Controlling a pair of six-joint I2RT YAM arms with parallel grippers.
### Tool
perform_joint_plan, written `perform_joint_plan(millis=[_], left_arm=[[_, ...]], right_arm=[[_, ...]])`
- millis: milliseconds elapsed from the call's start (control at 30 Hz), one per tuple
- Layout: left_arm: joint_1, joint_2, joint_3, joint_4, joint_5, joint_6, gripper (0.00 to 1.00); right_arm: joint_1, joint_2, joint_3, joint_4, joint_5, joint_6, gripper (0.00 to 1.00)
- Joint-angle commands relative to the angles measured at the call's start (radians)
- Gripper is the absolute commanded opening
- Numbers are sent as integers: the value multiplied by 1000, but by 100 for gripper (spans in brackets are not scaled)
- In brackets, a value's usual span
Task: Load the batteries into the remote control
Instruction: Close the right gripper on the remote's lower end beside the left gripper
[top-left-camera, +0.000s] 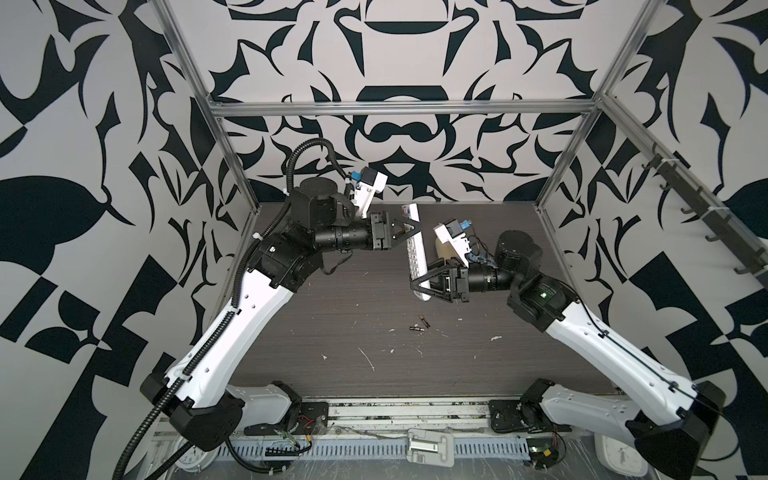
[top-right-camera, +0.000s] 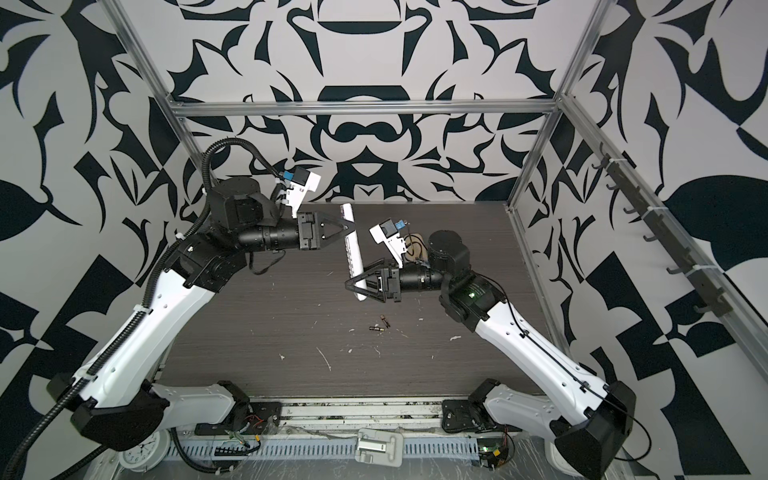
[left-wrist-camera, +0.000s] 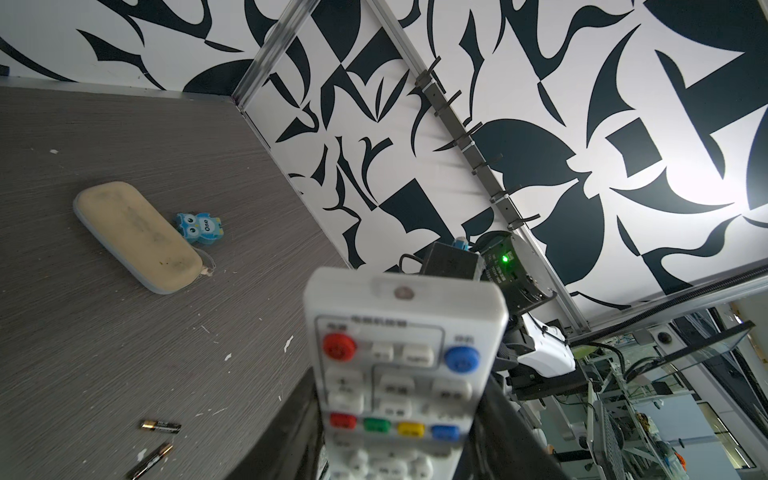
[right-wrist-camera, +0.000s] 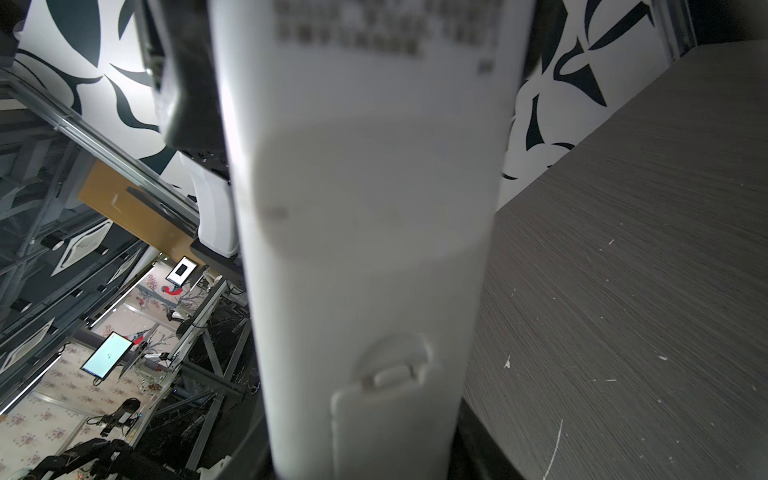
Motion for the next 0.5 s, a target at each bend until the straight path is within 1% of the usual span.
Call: perform_joint_plan(millis=[0, 33, 67, 133, 167, 233, 300, 333, 400, 467], left_arm=[[2, 5, 12, 11, -8, -33, 72], [2, 1, 10, 6, -38, -30, 90], [4, -4, 4, -2, -73, -24, 100], [15, -23, -11, -3, -140, -24, 99], [21, -26, -14, -15, -182, -26, 99], [31, -26, -8, -56, -254, -41, 99], [31, -61, -3, -105, -348, -73, 99], [31, -65, -4, -117, -375, -89, 99], [26, -81, -18, -129, -443, -128, 99], [17, -94, -43, -118, -490, -165, 99]], right_arm=[[-5, -59, 23, 6, 74, -101, 0], [-5, -63, 32, -26, 91, -129, 0], [-5, -66, 41, -65, 117, -163, 0], [-5, -77, 60, -156, 203, -246, 0], [-4, -84, 70, -221, 274, -295, 0], [-5, -94, 87, -324, 420, -388, 0], [-4, -81, 127, -453, 613, -482, 0], [-5, -73, 146, -501, 690, -520, 0], [-5, -58, 174, -557, 850, -596, 0], [-5, -52, 181, -559, 939, -648, 0]])
